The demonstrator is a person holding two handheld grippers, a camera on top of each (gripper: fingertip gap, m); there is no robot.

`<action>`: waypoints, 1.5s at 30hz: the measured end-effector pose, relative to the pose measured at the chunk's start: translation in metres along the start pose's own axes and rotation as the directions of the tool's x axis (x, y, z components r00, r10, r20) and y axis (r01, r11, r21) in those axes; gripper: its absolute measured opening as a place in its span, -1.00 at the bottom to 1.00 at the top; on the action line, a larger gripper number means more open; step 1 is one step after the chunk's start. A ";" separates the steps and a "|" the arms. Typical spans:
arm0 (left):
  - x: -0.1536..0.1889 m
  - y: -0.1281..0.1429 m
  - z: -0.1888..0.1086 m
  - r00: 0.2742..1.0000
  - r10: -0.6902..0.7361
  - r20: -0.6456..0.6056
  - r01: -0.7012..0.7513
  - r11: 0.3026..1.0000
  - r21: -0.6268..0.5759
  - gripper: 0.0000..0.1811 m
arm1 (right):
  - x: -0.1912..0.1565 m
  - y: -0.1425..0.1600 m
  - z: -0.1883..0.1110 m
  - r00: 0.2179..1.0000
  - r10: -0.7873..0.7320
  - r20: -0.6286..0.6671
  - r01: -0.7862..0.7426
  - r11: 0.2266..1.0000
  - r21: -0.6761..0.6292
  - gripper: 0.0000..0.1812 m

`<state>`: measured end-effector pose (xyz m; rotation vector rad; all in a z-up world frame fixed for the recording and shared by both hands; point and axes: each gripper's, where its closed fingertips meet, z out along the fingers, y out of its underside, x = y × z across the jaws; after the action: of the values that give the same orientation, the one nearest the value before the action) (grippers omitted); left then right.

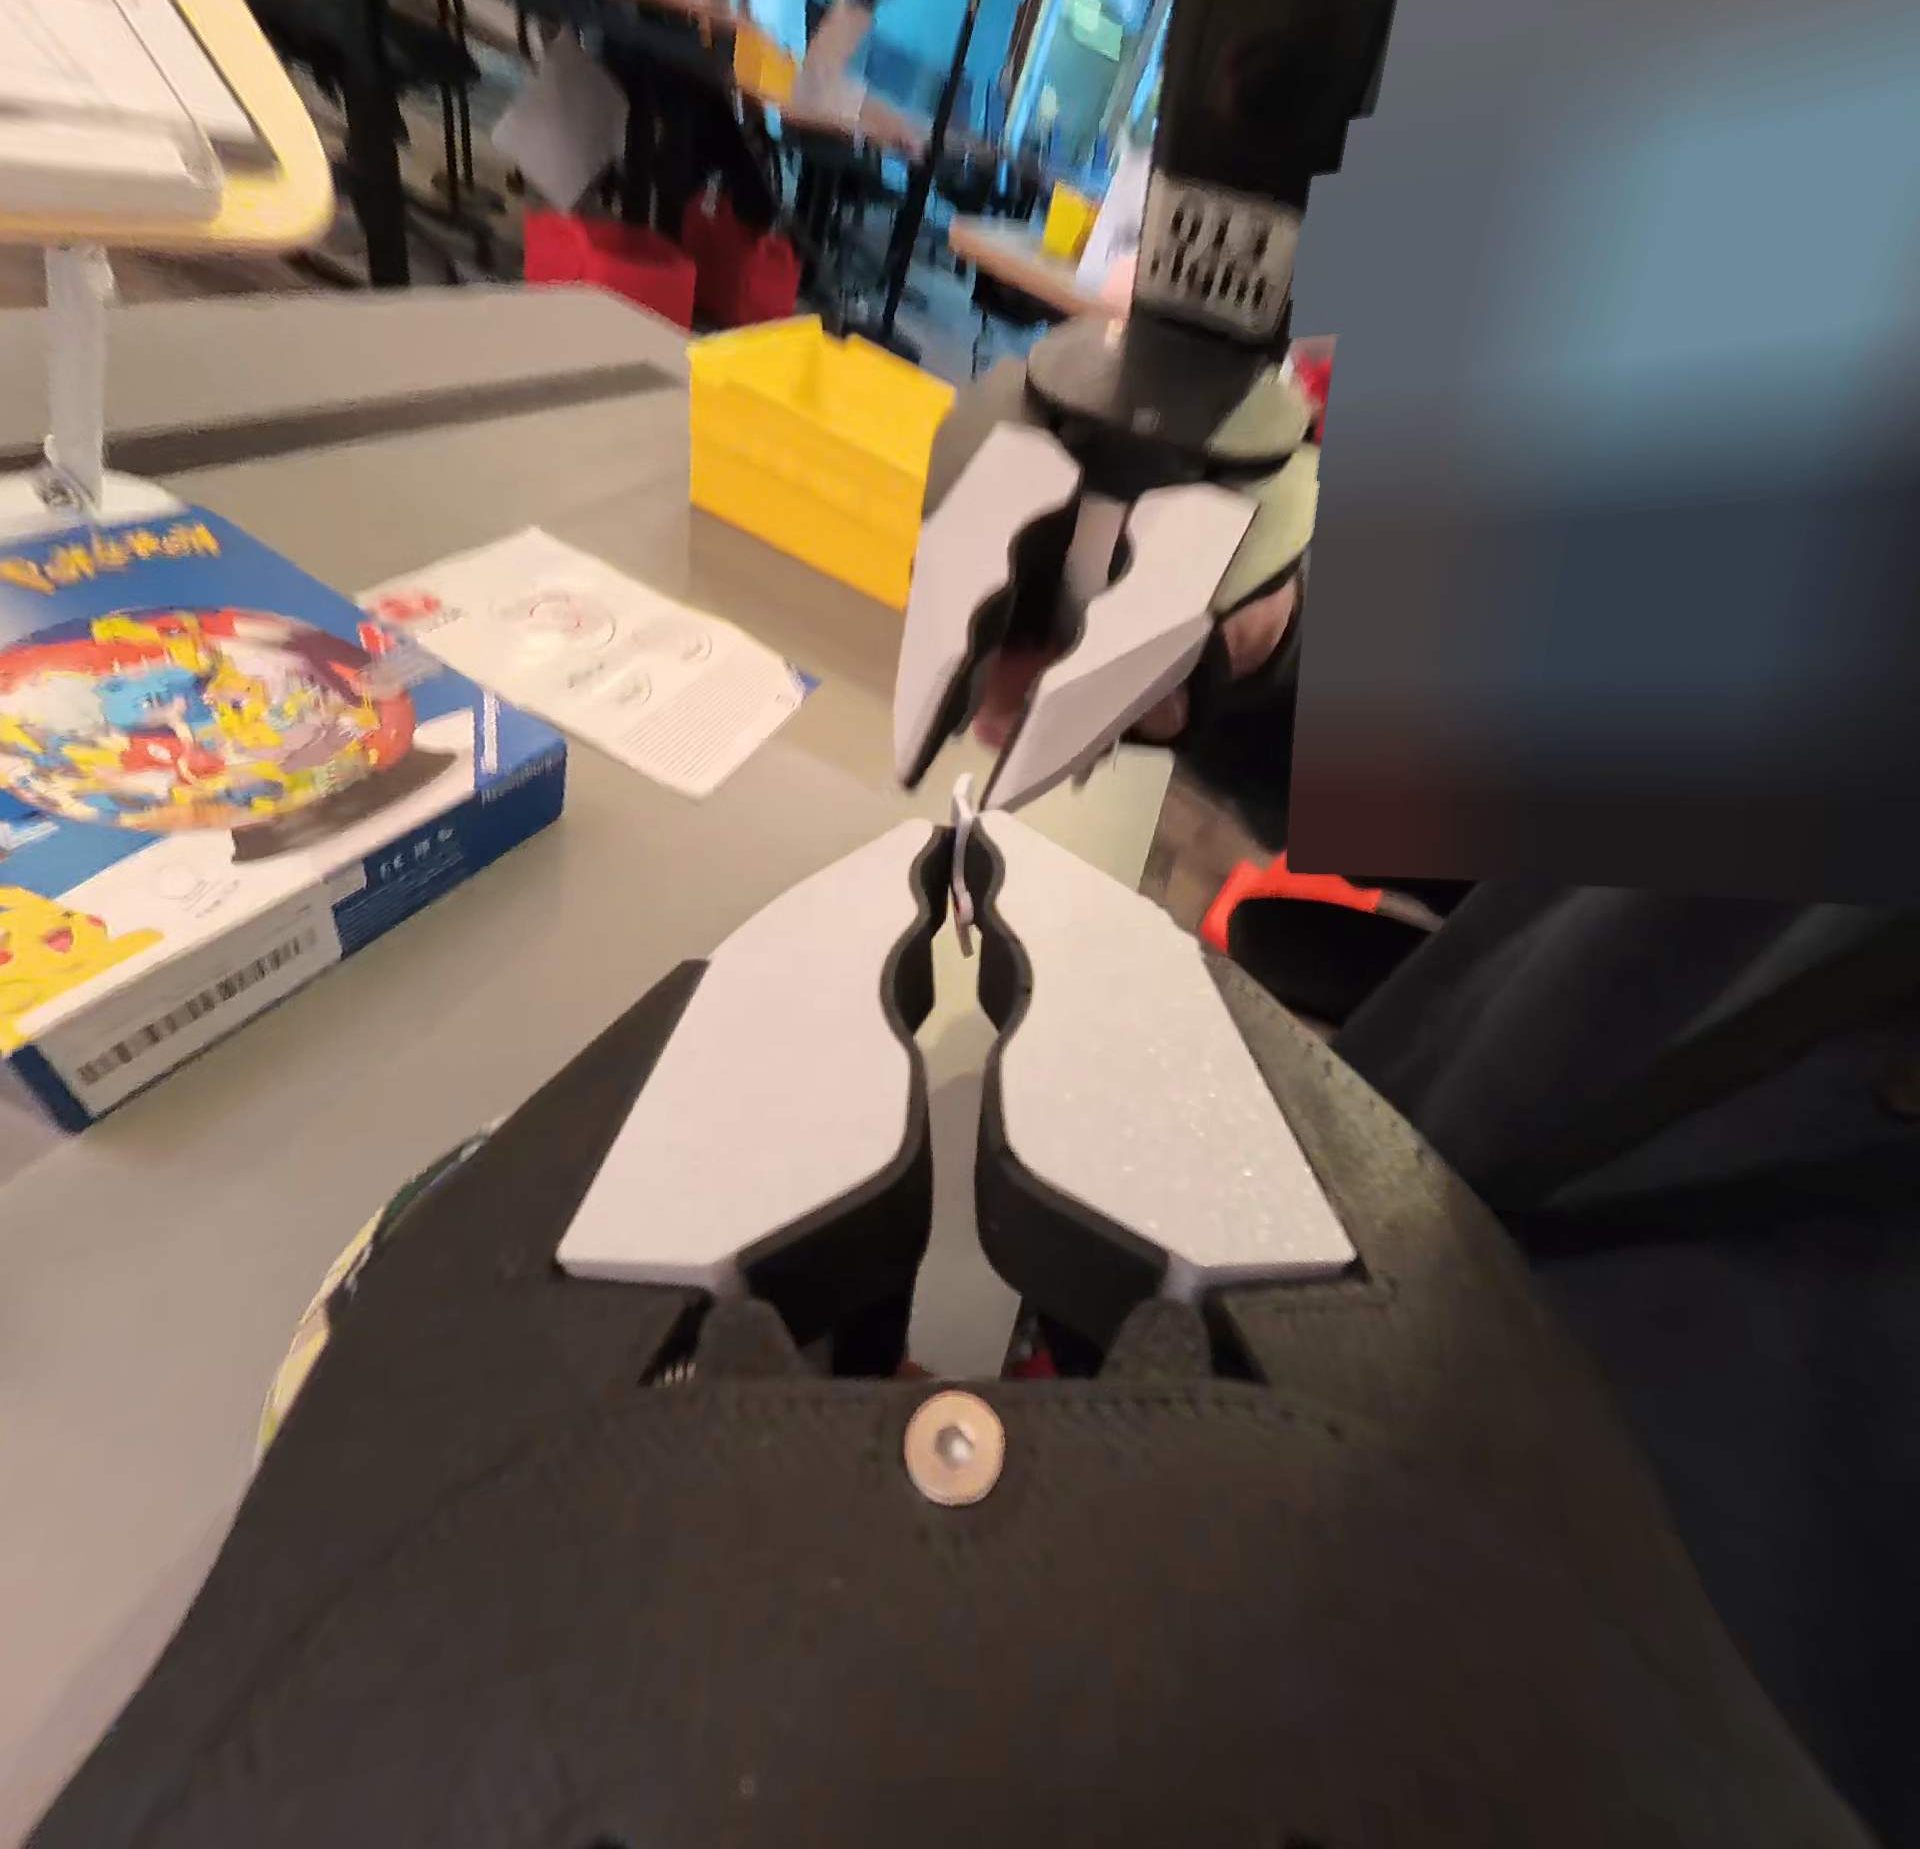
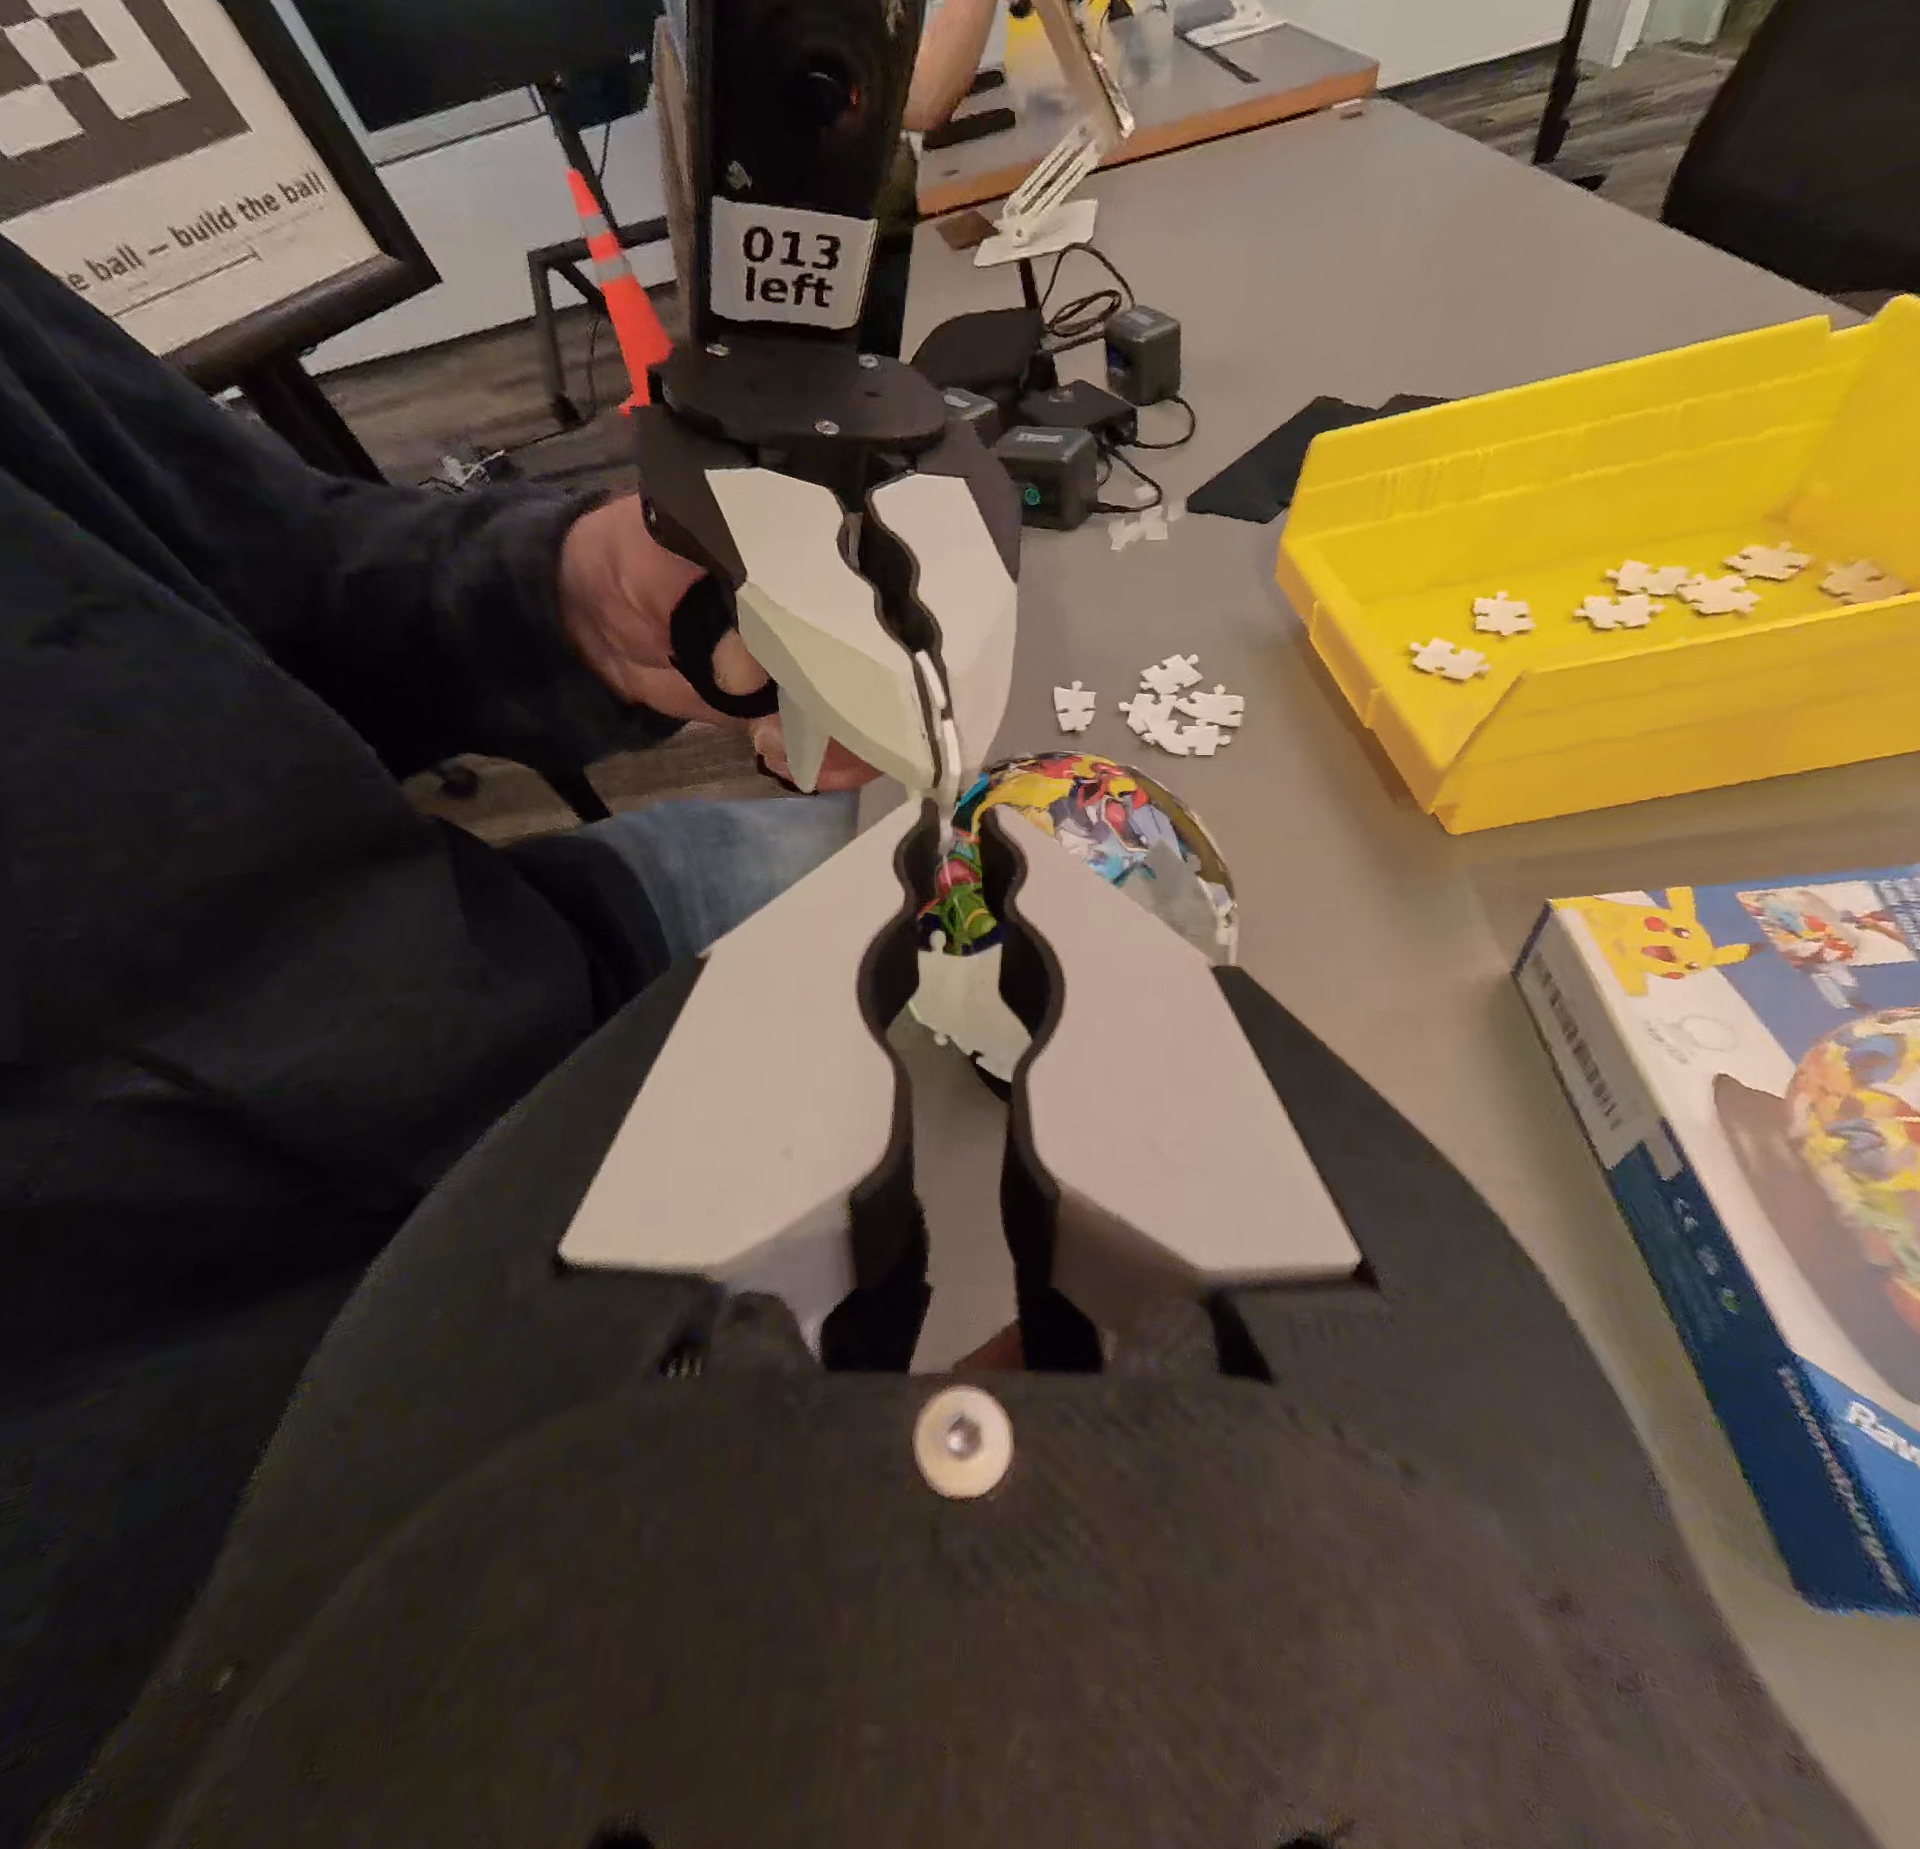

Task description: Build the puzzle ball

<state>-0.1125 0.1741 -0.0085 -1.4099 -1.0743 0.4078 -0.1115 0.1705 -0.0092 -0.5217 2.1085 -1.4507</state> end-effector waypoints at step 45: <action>-0.087 0.150 -0.045 0.945 0.314 0.088 -0.267 0.900 -0.346 0.56 | 0.075 0.136 0.063 0.924 0.371 -0.089 -0.376 0.842 -0.388 -1.00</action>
<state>-0.0679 0.1071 -0.1689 -1.8773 -1.0822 0.5711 -0.1347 0.1282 -0.1704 -0.2212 2.3627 -0.8072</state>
